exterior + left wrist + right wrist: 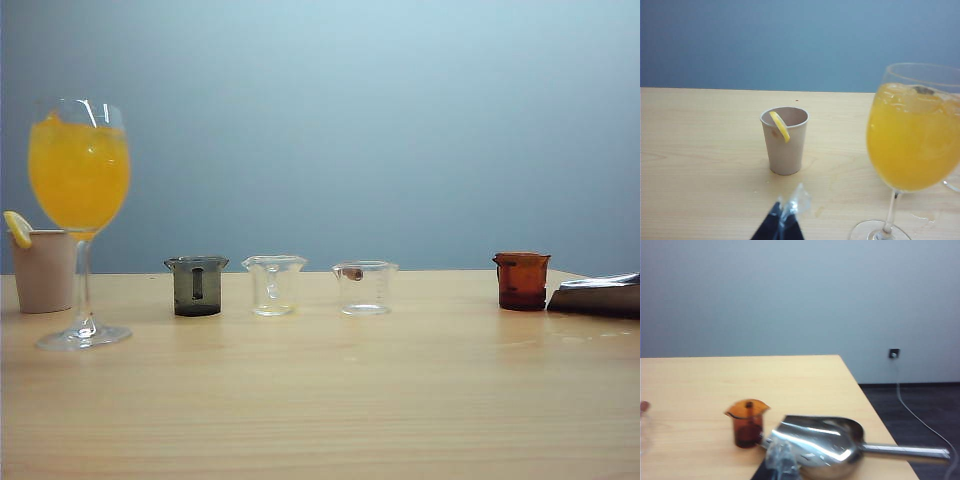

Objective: Pick up the third measuring cup from the left, pour the pineapple juice inside into the goblet, and finally put the measuring cup back in its original place.

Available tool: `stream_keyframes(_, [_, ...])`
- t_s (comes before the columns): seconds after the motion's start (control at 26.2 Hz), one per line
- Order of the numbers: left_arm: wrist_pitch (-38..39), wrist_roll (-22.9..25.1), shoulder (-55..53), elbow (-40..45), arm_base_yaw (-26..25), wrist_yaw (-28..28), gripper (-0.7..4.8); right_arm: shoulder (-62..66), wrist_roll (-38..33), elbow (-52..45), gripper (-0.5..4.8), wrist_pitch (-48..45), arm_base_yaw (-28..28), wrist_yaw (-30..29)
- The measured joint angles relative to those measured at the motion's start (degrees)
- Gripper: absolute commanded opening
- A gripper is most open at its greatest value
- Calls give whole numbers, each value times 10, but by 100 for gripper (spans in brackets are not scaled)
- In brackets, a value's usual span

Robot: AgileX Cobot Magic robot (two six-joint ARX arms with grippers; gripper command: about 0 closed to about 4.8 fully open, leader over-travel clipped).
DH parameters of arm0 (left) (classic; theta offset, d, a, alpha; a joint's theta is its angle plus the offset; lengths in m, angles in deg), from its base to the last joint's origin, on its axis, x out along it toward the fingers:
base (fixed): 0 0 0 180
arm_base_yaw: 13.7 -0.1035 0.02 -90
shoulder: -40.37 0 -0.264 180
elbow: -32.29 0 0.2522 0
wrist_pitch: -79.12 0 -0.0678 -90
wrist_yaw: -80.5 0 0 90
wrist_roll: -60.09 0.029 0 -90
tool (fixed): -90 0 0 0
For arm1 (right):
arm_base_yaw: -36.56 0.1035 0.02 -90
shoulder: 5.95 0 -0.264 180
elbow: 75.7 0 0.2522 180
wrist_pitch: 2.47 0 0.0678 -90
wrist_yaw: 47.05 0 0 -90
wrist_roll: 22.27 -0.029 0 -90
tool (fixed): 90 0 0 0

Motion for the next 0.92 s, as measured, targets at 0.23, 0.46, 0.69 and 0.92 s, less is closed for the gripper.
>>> stream_keyframes(0.23, [0, 0, 0, 0, 0, 0, -2, -10, 0, -40, -5, -9, -9, 0])
stream_keyframes(0.46, [0, 0, 0, 0, 0, 0, -2, -10, -1, -43, -5, -12, -9, 0])
stream_keyframes(0.69, [0, 0, 0, 0, 0, 0, -2, -10, -22, -43, -5, -16, -9, 0])
stream_keyframes(0.92, [0, 0, 0, 0, 0, 0, -2, -10, -22, -43, -5, -16, -6, -38])
